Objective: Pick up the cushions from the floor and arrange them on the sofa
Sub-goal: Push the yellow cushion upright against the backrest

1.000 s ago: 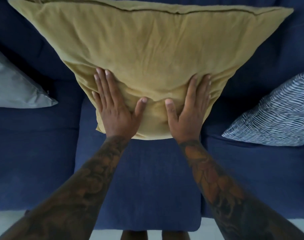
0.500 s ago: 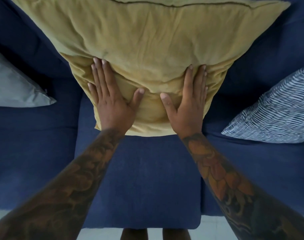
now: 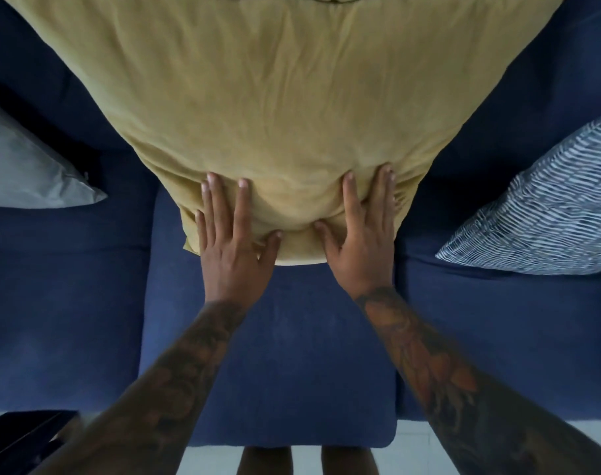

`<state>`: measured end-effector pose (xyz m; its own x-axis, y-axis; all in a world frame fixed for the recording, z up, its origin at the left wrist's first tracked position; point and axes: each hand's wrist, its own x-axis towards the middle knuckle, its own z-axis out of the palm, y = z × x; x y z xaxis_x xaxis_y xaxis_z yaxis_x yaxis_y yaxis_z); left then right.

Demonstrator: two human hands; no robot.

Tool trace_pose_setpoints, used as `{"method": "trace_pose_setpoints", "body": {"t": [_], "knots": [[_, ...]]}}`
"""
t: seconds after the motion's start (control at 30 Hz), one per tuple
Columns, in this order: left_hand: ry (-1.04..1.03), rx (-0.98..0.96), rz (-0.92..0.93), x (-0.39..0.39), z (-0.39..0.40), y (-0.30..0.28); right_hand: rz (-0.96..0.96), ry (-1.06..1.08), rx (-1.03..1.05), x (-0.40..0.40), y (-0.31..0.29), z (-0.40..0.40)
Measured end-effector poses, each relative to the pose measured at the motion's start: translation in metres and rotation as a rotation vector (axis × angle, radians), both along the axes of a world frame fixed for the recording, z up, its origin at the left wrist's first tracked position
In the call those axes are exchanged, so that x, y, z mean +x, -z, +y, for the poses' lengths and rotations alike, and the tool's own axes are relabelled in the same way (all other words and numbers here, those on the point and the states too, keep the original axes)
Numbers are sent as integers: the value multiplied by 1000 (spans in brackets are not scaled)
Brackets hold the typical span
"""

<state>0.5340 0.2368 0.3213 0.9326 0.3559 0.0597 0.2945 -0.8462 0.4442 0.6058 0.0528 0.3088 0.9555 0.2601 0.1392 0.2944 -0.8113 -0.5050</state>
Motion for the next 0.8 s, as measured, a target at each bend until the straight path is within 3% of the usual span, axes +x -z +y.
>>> {"method": "trace_pose_setpoints", "body": {"t": [0.2, 0.5, 0.63, 0.8], "knots": [[-37, 4, 29, 31, 2, 9, 31, 82, 5, 18, 12, 20], [-18, -145, 21, -8, -7, -10, 14, 41, 82, -18, -1, -11], [21, -60, -27, -39, -18, -3, 25, 66, 29, -50, 5, -23], [-29, -5, 50, -41, -20, 15, 59, 72, -8, -53, 22, -16]]}}
